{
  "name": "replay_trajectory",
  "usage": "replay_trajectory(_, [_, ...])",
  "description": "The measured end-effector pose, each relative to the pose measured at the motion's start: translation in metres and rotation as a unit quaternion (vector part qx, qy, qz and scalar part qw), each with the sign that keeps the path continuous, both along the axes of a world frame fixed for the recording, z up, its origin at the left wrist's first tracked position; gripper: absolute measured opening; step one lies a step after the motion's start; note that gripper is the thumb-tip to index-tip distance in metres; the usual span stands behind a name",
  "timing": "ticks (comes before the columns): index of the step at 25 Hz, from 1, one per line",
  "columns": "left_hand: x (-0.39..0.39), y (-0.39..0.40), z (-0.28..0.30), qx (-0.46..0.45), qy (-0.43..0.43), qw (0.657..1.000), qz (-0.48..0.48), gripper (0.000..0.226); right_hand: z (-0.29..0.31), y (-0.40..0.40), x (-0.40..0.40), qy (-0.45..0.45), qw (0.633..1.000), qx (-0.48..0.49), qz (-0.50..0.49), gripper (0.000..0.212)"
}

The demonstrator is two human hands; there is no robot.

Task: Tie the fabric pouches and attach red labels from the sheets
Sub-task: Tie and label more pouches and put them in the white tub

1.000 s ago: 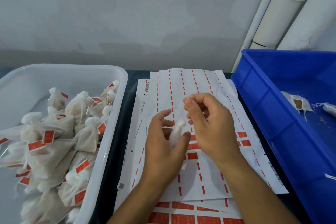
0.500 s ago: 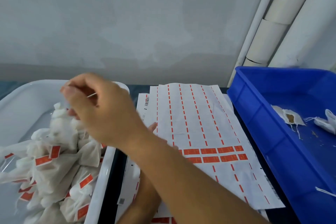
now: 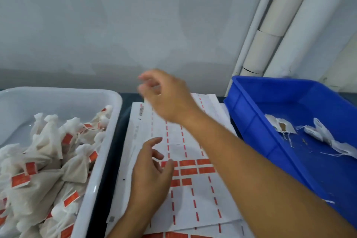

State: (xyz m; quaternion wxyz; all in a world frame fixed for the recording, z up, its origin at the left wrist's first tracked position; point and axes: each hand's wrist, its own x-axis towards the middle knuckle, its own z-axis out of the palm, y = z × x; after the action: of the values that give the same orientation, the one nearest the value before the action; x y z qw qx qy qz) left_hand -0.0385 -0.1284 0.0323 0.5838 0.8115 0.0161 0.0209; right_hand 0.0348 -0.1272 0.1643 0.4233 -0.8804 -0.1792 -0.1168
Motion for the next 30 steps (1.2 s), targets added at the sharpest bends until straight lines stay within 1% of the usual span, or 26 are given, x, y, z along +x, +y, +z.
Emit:
replay_trajectory(1, [0.009, 0.069, -0.001, 0.04, 0.0, 0.999, 0.029, 0.058, 0.003, -0.031, 0.007, -0.004, 0.998, -0.001, -0.067, 0.025])
replay_trajectory(2, [-0.015, 0.079, -0.006, 0.062, 0.021, 0.997, 0.044, 0.059, 0.005, -0.063, 0.012, -0.002, 0.992, -0.002, -0.126, 0.024])
replay_trajectory(3, [-0.018, 0.077, -0.008, 0.042, 0.024, 0.996, 0.081, 0.06, 0.005, -0.095, 0.016, 0.002, 0.985, -0.004, -0.175, 0.024])
replay_trajectory(4, [-0.018, 0.083, -0.009, 0.04, 0.032, 0.995, 0.08, 0.061, 0.005, -0.127, 0.018, 0.005, 0.977, -0.01, -0.215, 0.024])
replay_trajectory(5, [-0.019, 0.08, -0.006, 0.063, 0.018, 0.995, 0.071, 0.062, 0.003, -0.158, 0.018, 0.007, 0.969, -0.018, -0.248, 0.024])
replay_trajectory(7, [-0.02, 0.066, -0.006, 0.063, 0.018, 0.996, 0.067, 0.062, -0.001, -0.219, 0.014, 0.02, 0.951, -0.032, -0.308, 0.024])
replay_trajectory(10, [-0.012, 0.076, -0.013, 0.051, 0.028, 0.996, 0.074, 0.062, -0.018, -0.296, 0.006, 0.071, 0.917, -0.075, -0.386, 0.027])
replay_trajectory(11, [-0.014, 0.074, -0.011, 0.057, 0.029, 0.995, 0.076, 0.062, -0.028, -0.318, 0.001, 0.099, 0.902, -0.104, -0.406, 0.029])
replay_trajectory(13, [-0.014, 0.07, -0.012, 0.066, 0.022, 0.995, 0.074, 0.062, -0.051, -0.353, -0.01, 0.184, 0.871, -0.182, -0.418, 0.039])
replay_trajectory(15, [-0.013, 0.071, -0.014, 0.056, 0.018, 0.996, 0.074, 0.061, -0.071, -0.372, -0.022, 0.275, 0.84, -0.259, -0.389, 0.054])
replay_trajectory(17, [-0.011, 0.072, -0.016, 0.046, 0.017, 0.996, 0.074, 0.06, -0.086, -0.377, -0.027, 0.311, 0.831, -0.298, -0.353, 0.062])
replay_trajectory(18, [-0.011, 0.072, -0.016, 0.046, 0.013, 0.996, 0.072, 0.06, -0.092, -0.377, -0.027, 0.307, 0.831, -0.31, -0.346, 0.061])
replay_trajectory(20, [-0.011, 0.07, -0.015, 0.054, 0.006, 0.996, 0.068, 0.06, -0.1, -0.375, -0.023, 0.276, 0.832, -0.326, -0.356, 0.053])
replay_trajectory(23, [-0.01, 0.071, -0.016, 0.054, 0.009, 0.997, 0.063, 0.06, -0.104, -0.369, -0.017, 0.219, 0.83, -0.317, -0.404, 0.032])
replay_trajectory(26, [-0.009, 0.073, -0.017, 0.047, 0.01, 0.997, 0.06, 0.059, -0.108, -0.366, -0.015, 0.169, 0.829, -0.307, -0.436, 0.024])
replay_trajectory(28, [-0.009, 0.072, -0.017, 0.045, 0.008, 0.997, 0.056, 0.058, -0.111, -0.366, -0.014, 0.152, 0.836, -0.284, -0.444, 0.022])
replay_trajectory(30, [-0.01, 0.072, -0.017, 0.048, 0.005, 0.997, 0.057, 0.058, -0.113, -0.369, -0.014, 0.143, 0.854, -0.227, -0.445, 0.018])
